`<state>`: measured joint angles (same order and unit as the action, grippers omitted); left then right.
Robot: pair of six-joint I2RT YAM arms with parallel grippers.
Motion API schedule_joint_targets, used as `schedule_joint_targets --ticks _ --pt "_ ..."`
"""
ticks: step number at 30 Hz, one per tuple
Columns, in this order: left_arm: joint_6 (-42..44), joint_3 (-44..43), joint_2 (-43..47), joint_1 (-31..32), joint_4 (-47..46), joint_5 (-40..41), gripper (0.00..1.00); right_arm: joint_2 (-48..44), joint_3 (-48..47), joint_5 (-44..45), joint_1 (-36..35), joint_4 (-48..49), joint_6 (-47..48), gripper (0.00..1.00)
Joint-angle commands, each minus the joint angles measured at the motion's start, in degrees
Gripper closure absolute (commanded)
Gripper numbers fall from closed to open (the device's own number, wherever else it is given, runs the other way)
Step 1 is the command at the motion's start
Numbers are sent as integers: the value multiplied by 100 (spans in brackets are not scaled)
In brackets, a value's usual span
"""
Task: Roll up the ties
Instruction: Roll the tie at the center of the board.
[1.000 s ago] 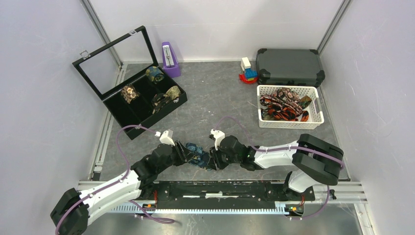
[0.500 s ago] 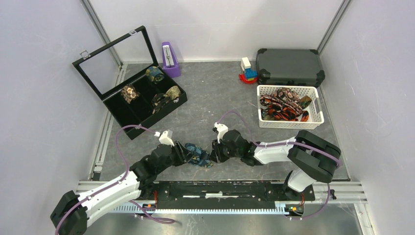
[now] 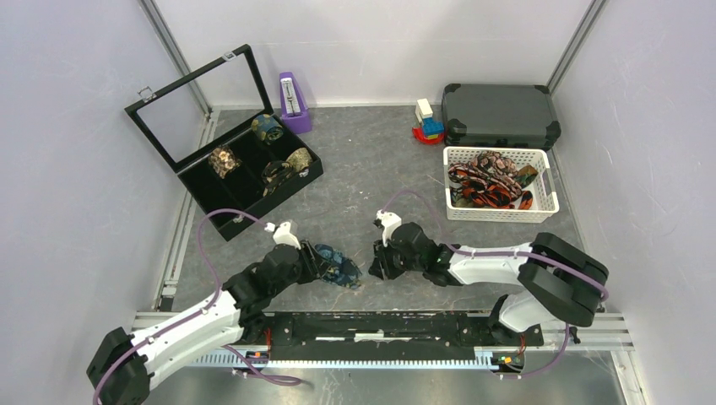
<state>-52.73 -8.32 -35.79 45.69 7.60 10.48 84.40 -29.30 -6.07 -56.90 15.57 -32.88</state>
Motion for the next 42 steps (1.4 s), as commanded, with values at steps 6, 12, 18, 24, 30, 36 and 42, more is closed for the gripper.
schedule_joint_targets --ticks 6,12,18,24,30,36,42 --pt "386 -590 -444 374 757 1106 92 -684 196 268 421 -388 208 71" --pt "39 -1544 -1693 1497 1682 2666 93 -930 242 325 612 -562 272 71" --pt "-191 -2461 -2977 2130 2570 3430 93 -1124 301 404 738 -665 316 71" --pt "-602 -3322 -4143 2580 3541 3984 93 -1241 397 413 820 -705 326 71" --pt "-1316 -4143 -5303 2923 4713 4338 92 -1359 491 431 938 -740 341 71" --pt "-1652 -4692 -6346 3213 5230 4382 92 -1522 593 465 1044 -818 347 71" --pt "-1637 -5030 -7028 3390 5263 4250 89 -1710 680 475 1155 -891 344 70"
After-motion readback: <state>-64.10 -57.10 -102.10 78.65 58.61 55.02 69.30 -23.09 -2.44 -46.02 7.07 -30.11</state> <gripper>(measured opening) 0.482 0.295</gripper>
